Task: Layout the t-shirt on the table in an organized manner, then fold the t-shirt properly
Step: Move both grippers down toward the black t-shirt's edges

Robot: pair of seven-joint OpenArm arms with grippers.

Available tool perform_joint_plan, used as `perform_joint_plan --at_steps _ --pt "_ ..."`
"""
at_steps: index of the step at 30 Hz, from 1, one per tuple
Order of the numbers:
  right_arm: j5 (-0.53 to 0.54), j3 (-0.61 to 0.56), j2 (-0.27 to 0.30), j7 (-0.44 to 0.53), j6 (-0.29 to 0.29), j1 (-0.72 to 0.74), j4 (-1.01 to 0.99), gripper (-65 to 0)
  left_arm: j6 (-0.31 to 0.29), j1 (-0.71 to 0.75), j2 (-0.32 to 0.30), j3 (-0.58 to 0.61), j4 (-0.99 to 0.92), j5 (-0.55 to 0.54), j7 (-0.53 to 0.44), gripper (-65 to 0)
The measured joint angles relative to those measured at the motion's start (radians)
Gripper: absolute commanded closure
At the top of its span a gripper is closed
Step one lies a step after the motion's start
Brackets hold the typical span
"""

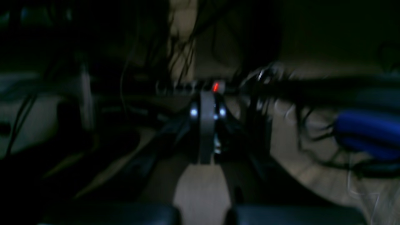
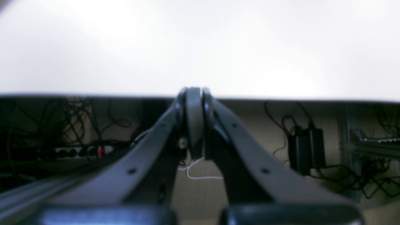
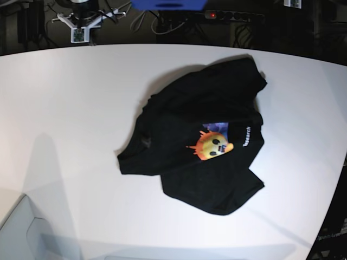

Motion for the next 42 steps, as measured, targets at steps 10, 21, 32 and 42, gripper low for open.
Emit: perform_joint_plan --at_steps 10,21,32,42 --pt "0.003 0.001 0.003 -0.106 0.000 -0.014 0.126 0.0 0.003 0.039 -0.003 -0.050 0.190 0.001 0.003 -0.1" --pt "0.004 -0.011 0.035 -0.115 0.000 0.072 0.142 0.0 0.006 -0.082 0.035 -0.047 0.242 0.000 0.007 -0.5" --pt "0.000 -0.154 0.040 -0.115 0.000 0.214 0.144 -16.5 0.004 -0.222 0.080 -0.047 0.231 0.000 0.147 -7.8" --pt "0.000 -0.417 0.043 -0.249 0.000 0.317 0.142 -28.6 0.008 -0.423 0.204 -0.053 0.222 0.009 0.405 -20.0"
